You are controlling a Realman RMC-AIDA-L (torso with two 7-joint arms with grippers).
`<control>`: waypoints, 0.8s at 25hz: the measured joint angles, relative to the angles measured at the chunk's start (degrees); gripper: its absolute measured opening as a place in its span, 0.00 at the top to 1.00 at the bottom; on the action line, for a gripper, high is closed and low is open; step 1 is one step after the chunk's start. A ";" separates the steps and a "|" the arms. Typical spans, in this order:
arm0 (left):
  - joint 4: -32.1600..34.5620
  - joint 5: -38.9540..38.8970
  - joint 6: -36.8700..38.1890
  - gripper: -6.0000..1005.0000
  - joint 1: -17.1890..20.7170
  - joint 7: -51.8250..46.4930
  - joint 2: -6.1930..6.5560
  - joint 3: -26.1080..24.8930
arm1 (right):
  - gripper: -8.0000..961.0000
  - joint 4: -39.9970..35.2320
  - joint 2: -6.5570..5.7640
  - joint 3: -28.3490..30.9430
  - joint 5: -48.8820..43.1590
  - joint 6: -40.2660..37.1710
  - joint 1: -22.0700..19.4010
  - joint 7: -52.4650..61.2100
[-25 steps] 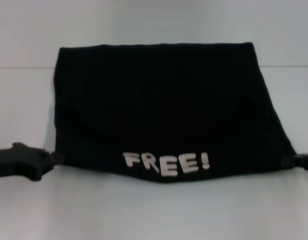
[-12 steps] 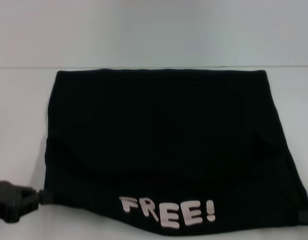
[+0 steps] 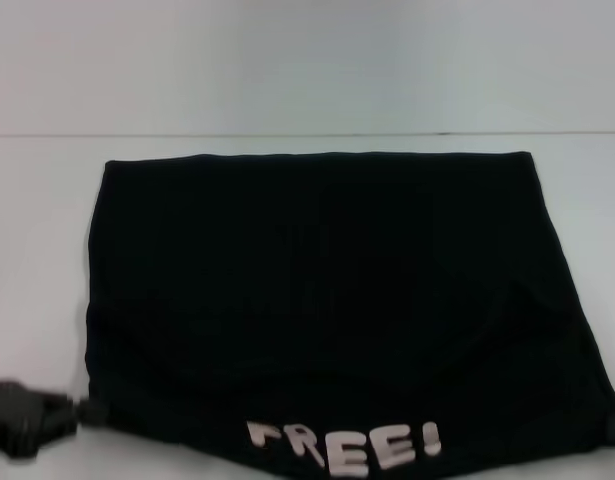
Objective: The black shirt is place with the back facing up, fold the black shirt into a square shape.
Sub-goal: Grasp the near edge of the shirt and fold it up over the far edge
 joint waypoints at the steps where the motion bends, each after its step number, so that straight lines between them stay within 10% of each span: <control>1: -0.25 -0.04 -1.15 0.94 -1.04 -0.45 0.42 -0.14 | 0.91 -0.05 -0.20 0.75 0.00 0.17 1.02 0.13; 12: -11.39 0.42 -26.12 0.93 -16.63 -5.78 6.11 4.78 | 0.89 2.09 -3.14 3.61 -0.66 14.01 14.55 6.00; 20: -18.43 0.32 -51.68 0.91 -23.06 -8.88 5.60 16.93 | 0.88 9.73 -3.75 -0.69 -1.08 32.40 22.34 9.45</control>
